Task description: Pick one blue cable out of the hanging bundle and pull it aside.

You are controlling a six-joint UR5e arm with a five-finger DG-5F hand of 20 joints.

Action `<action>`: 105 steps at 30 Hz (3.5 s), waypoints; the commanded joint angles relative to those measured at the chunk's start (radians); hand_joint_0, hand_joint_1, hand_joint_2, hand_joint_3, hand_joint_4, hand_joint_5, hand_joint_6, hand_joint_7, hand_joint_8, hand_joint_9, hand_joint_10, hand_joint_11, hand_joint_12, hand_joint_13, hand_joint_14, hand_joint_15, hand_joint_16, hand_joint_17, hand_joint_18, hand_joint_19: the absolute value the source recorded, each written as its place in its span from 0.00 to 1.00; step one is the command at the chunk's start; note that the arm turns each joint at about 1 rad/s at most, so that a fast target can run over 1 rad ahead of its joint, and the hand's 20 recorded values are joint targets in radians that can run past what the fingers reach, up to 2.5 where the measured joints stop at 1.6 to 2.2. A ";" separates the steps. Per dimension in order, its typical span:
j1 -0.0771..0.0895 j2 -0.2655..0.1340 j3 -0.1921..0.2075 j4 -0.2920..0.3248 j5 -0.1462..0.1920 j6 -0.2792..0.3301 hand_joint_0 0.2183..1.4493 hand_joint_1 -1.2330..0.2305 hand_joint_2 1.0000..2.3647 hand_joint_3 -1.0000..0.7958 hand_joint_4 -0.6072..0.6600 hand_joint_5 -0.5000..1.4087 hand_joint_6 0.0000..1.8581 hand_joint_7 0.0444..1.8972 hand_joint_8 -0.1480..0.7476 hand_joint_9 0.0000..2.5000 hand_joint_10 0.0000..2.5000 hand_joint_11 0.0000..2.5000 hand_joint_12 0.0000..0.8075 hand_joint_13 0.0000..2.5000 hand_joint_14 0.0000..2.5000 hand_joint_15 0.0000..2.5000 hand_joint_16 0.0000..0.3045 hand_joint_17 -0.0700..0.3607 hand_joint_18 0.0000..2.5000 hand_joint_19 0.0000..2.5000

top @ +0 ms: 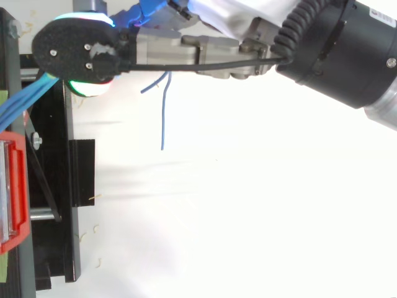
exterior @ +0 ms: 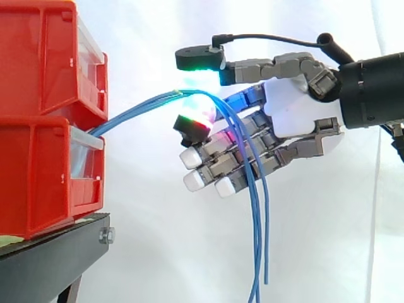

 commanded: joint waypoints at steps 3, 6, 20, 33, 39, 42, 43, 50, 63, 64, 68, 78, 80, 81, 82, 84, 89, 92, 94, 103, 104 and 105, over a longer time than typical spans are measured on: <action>0.001 0.000 0.000 -0.001 0.000 0.000 0.33 0.31 0.01 0.46 0.65 0.15 0.49 0.65 0.52 0.32 0.01 0.26 0.52 0.29 0.01 0.20 0.19 0.47 0.26 0.23; 0.001 0.000 -0.002 -0.001 0.002 0.000 0.35 0.29 0.01 0.42 0.64 0.15 0.49 0.65 0.51 0.32 0.01 0.26 0.52 0.28 0.01 0.20 0.19 0.46 0.26 0.23; 0.005 0.000 -0.017 -0.006 0.000 0.005 0.47 0.23 0.00 0.28 0.51 0.16 0.49 0.72 0.47 0.32 0.01 0.25 0.48 0.29 0.01 0.20 0.18 0.45 0.27 0.20; 0.005 0.004 -0.017 -0.011 0.000 0.006 0.38 0.18 0.00 0.28 0.52 0.18 0.49 0.69 0.41 0.33 0.01 0.23 0.46 0.30 0.01 0.20 0.15 0.41 0.26 0.19; 0.005 0.004 -0.017 -0.032 -0.002 0.017 0.20 0.27 0.00 0.28 0.59 0.18 0.48 0.67 0.49 0.34 0.01 0.23 0.53 0.30 0.01 0.21 0.19 0.47 0.27 0.21; 0.008 0.004 -0.017 -0.055 -0.005 0.061 0.16 0.32 0.00 0.28 0.61 0.17 0.47 0.64 0.53 0.34 0.01 0.23 0.57 0.30 0.01 0.21 0.22 0.50 0.29 0.21; 0.011 0.004 -0.018 -0.075 -0.008 0.089 0.16 0.33 0.00 0.28 0.62 0.17 0.47 0.63 0.53 0.34 0.01 0.23 0.57 0.30 0.01 0.20 0.22 0.51 0.29 0.22; 0.020 0.006 -0.018 -0.129 -0.021 0.141 0.21 0.36 0.00 0.28 0.61 0.17 0.46 0.63 0.51 0.34 0.01 0.23 0.55 0.30 0.01 0.21 0.20 0.48 0.27 0.23; 0.020 0.006 -0.017 -0.129 -0.021 0.141 0.26 0.56 0.00 0.29 0.60 0.17 0.45 0.66 0.52 0.34 0.01 0.23 0.55 0.29 0.01 0.21 0.20 0.48 0.25 0.25; 0.020 0.006 -0.017 -0.127 -0.023 0.143 0.27 0.52 0.00 0.33 0.61 0.17 0.45 0.68 0.52 0.34 0.01 0.23 0.54 0.29 0.01 0.21 0.19 0.47 0.25 0.25; 0.020 0.006 -0.017 -0.129 -0.021 0.143 0.28 0.44 0.01 0.42 0.63 0.17 0.46 0.69 0.53 0.34 0.01 0.23 0.55 0.30 0.01 0.21 0.20 0.48 0.25 0.24; 0.020 0.006 -0.014 -0.129 -0.020 0.143 0.32 0.34 0.01 0.52 0.61 0.16 0.48 0.68 0.51 0.32 0.01 0.24 0.53 0.29 0.01 0.21 0.20 0.48 0.26 0.23; 0.020 0.012 -0.014 -0.130 -0.021 0.141 0.34 0.30 0.02 0.48 0.59 0.16 0.48 0.68 0.49 0.31 0.01 0.24 0.51 0.29 0.01 0.21 0.19 0.46 0.25 0.23; 0.020 0.014 -0.012 -0.129 -0.021 0.141 0.35 0.29 0.02 0.47 0.59 0.16 0.48 0.69 0.49 0.31 0.01 0.24 0.51 0.29 0.01 0.21 0.19 0.46 0.25 0.22; 0.018 0.014 -0.012 -0.129 -0.023 0.141 0.37 0.26 0.01 0.44 0.59 0.16 0.48 0.69 0.48 0.30 0.01 0.24 0.51 0.28 0.01 0.21 0.19 0.46 0.25 0.22; 0.020 0.021 -0.012 -0.130 -0.023 0.138 0.39 0.25 0.01 0.40 0.58 0.16 0.48 0.70 0.48 0.30 0.01 0.24 0.50 0.28 0.01 0.20 0.19 0.46 0.25 0.21; 0.020 0.032 -0.012 -0.139 -0.021 0.137 0.45 0.24 0.00 0.30 0.57 0.16 0.48 0.79 0.47 0.31 0.01 0.23 0.48 0.29 0.01 0.20 0.18 0.45 0.26 0.21; 0.018 0.032 -0.012 -0.143 -0.023 0.137 0.48 0.26 0.00 0.31 0.57 0.16 0.49 0.84 0.46 0.32 0.01 0.23 0.47 0.29 0.01 0.20 0.18 0.44 0.25 0.21; 0.020 0.032 -0.014 -0.144 -0.023 0.137 0.49 0.26 0.00 0.30 0.56 0.16 0.49 0.86 0.46 0.33 0.01 0.23 0.47 0.30 0.01 0.20 0.18 0.44 0.25 0.22; 0.020 0.030 -0.014 -0.144 -0.025 0.135 0.37 0.24 0.00 0.28 0.56 0.18 0.49 0.72 0.46 0.35 0.01 0.24 0.47 0.30 0.01 0.21 0.17 0.43 0.26 0.21; 0.020 0.030 -0.014 -0.144 -0.025 0.135 0.30 0.24 0.00 0.28 0.58 0.18 0.49 0.70 0.47 0.35 0.01 0.24 0.48 0.29 0.01 0.21 0.17 0.44 0.25 0.22; 0.020 0.032 -0.014 -0.144 -0.025 0.135 0.26 0.26 0.00 0.28 0.60 0.18 0.48 0.71 0.48 0.35 0.01 0.24 0.50 0.29 0.01 0.21 0.18 0.45 0.25 0.23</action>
